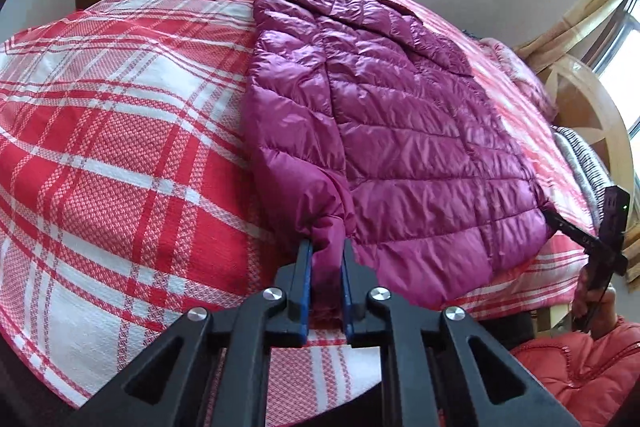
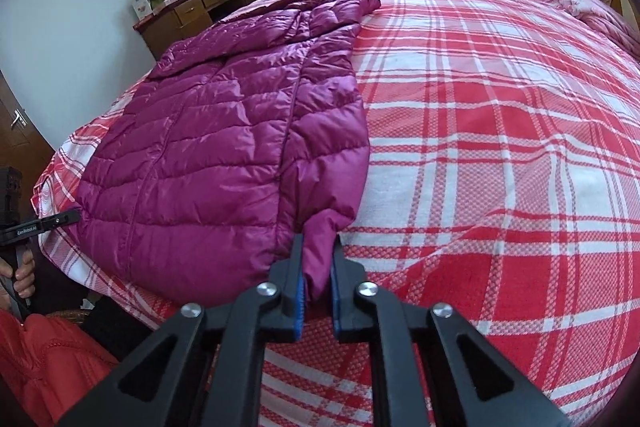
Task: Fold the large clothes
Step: 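Grasp the hem end of the strip with both tools and lift it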
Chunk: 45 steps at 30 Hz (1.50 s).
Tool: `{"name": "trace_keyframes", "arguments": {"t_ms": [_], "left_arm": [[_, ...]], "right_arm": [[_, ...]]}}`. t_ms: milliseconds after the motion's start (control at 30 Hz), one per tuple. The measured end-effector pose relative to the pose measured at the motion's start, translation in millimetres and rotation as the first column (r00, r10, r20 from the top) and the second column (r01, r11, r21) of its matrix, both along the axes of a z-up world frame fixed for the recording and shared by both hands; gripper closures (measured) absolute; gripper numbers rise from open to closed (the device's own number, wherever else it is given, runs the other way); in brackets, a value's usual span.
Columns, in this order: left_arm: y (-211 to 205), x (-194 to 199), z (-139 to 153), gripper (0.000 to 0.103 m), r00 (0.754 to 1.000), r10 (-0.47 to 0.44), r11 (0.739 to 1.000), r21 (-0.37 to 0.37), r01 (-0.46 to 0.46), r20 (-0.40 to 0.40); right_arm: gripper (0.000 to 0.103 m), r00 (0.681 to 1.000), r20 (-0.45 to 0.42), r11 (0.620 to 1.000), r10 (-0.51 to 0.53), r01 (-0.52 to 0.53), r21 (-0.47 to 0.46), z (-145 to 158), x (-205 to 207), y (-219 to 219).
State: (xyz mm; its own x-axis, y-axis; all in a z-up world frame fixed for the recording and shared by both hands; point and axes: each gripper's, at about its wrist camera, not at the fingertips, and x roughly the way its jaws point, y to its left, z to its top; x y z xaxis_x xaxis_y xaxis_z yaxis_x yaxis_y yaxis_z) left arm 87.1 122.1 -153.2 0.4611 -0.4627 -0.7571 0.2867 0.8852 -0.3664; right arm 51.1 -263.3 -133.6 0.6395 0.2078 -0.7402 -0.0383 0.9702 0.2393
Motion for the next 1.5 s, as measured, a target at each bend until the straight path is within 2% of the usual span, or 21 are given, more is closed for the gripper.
{"name": "trace_keyframes", "arguments": {"t_ms": [100,233,400,533,767,867,933,1100,1233,1500], "left_arm": [[-4.1,-3.7,9.5,0.095,0.999,-0.020,1.000,0.016,0.019,0.032],[-10.7,-13.5,29.7,0.096,0.993,-0.071,0.997,-0.026,0.074,0.095],[-21.3,-30.6,60.1,0.096,0.968,-0.159,0.985,-0.040,0.170,0.193],[-27.3,-35.5,67.3,0.097,0.955,-0.203,0.978,-0.010,0.211,0.217],[-16.1,-40.6,91.9,0.097,0.945,-0.196,0.969,-0.093,0.227,0.263],[-12.0,-41.4,107.0,0.097,0.936,-0.183,0.966,-0.123,0.228,0.302],[-10.4,-34.7,115.5,0.097,0.941,-0.157,0.967,-0.147,0.208,0.301],[-3.8,-1.0,132.6,0.097,0.957,-0.054,0.974,-0.196,0.113,0.285],[4.4,27.1,148.0,0.097,0.956,0.038,0.982,-0.188,0.018,0.290],[15.8,109.4,168.0,0.097,0.948,0.179,0.971,-0.204,-0.126,0.262]], "right_arm": [[0.092,1.000,0.024,1.000,0.007,-0.007,0.002,9.3,-6.2,0.8],[0.093,0.998,0.065,0.999,0.023,-0.026,0.042,24.7,-17.5,0.1],[0.093,0.994,0.103,0.998,0.046,-0.051,0.048,40.7,-32.3,1.5],[0.093,0.993,0.108,0.998,0.042,-0.047,0.045,45.3,-38.4,-1.0],[0.094,0.990,0.136,0.993,0.039,-0.054,0.107,62.0,-46.2,-11.7],[0.094,0.985,0.173,0.983,0.030,-0.060,0.172,75.2,-44.8,-20.8],[0.094,0.980,0.196,0.977,0.022,-0.062,0.203,84.5,-39.5,-24.9],[0.094,0.972,0.235,0.980,-0.007,-0.040,0.197,111.3,-7.0,-29.7],[0.094,0.958,0.285,0.984,-0.024,-0.028,0.175,137.1,23.6,-35.0],[0.094,0.943,0.313,0.967,-0.110,0.028,0.253,162.3,107.6,-58.2]]}}
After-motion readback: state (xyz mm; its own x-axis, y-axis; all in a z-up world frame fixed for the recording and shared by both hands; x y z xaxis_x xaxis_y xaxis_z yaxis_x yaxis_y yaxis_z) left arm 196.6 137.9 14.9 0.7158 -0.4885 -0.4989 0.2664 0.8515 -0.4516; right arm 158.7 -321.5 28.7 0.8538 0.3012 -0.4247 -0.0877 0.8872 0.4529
